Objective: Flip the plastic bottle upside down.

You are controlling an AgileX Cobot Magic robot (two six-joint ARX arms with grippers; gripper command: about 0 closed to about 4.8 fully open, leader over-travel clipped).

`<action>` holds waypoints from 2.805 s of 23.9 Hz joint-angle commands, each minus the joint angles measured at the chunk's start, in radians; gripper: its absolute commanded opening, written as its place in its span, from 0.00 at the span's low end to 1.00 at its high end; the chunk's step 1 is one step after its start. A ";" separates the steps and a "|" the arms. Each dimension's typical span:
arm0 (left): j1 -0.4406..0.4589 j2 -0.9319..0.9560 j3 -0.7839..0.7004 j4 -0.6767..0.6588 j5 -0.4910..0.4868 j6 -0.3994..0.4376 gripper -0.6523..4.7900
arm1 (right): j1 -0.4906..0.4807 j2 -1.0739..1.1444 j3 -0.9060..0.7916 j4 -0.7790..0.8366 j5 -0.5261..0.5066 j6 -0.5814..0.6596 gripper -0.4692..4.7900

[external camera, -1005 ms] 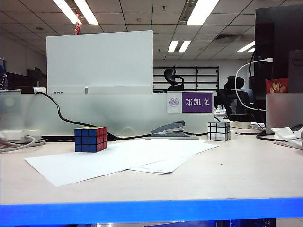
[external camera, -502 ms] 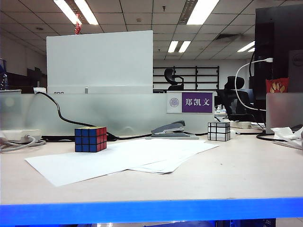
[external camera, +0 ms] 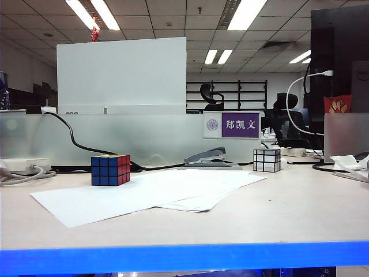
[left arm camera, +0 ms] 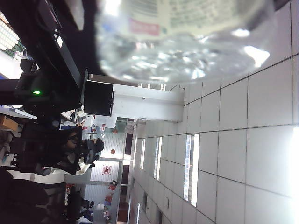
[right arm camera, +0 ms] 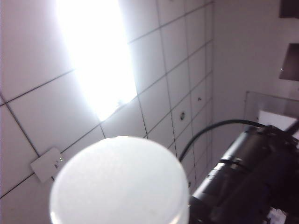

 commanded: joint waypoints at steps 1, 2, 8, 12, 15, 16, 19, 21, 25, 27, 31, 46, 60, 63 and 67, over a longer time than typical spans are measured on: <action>-0.001 0.002 0.004 -0.002 -0.004 -0.006 0.96 | 0.000 -0.007 0.005 0.011 -0.001 0.011 0.08; -0.001 0.002 0.005 -0.005 -0.005 -0.006 0.93 | 0.000 -0.007 0.005 0.014 -0.004 0.011 0.08; -0.001 0.003 0.004 -0.010 -0.037 -0.002 0.67 | 0.010 -0.004 0.005 0.005 -0.003 0.006 0.08; -0.001 0.013 0.004 -0.010 -0.066 -0.002 0.67 | 0.010 -0.004 0.005 -0.006 -0.003 -0.016 0.08; -0.001 0.018 0.004 -0.009 -0.075 0.002 0.36 | 0.011 -0.003 0.005 -0.024 -0.004 -0.025 0.08; -0.001 0.018 0.004 -0.009 -0.085 0.002 0.24 | 0.011 -0.002 0.005 -0.023 -0.004 -0.025 0.08; -0.001 0.019 0.004 -0.032 -0.180 0.001 0.15 | 0.010 -0.002 0.005 -0.023 -0.008 -0.035 0.08; -0.001 0.019 0.004 -0.035 -0.194 0.002 0.11 | 0.010 -0.002 0.005 -0.023 -0.014 -0.043 0.15; -0.001 0.019 0.004 -0.041 -0.227 0.001 0.11 | 0.005 -0.002 0.005 -0.015 -0.015 -0.056 0.65; 0.000 0.019 0.004 -0.042 -0.232 0.002 0.11 | -0.015 -0.002 0.005 0.006 -0.010 -0.061 0.71; 0.005 0.019 0.004 -0.042 -0.232 0.002 0.11 | -0.075 -0.002 0.005 0.063 -0.003 -0.061 0.77; 0.006 0.056 0.004 -0.446 -0.530 0.115 0.11 | -0.538 -0.003 0.005 0.252 -0.397 -0.450 0.25; 0.006 0.608 0.003 -0.443 -0.520 -0.195 0.11 | -0.726 -0.042 0.004 0.369 -0.789 -0.723 0.08; 0.003 0.712 0.001 -0.301 -0.547 -0.311 0.11 | -0.895 -0.072 0.003 0.354 -0.792 -0.708 0.08; 0.000 0.808 0.001 -0.091 -0.613 -0.401 0.11 | -1.172 -0.125 0.003 0.258 -0.793 -0.724 0.08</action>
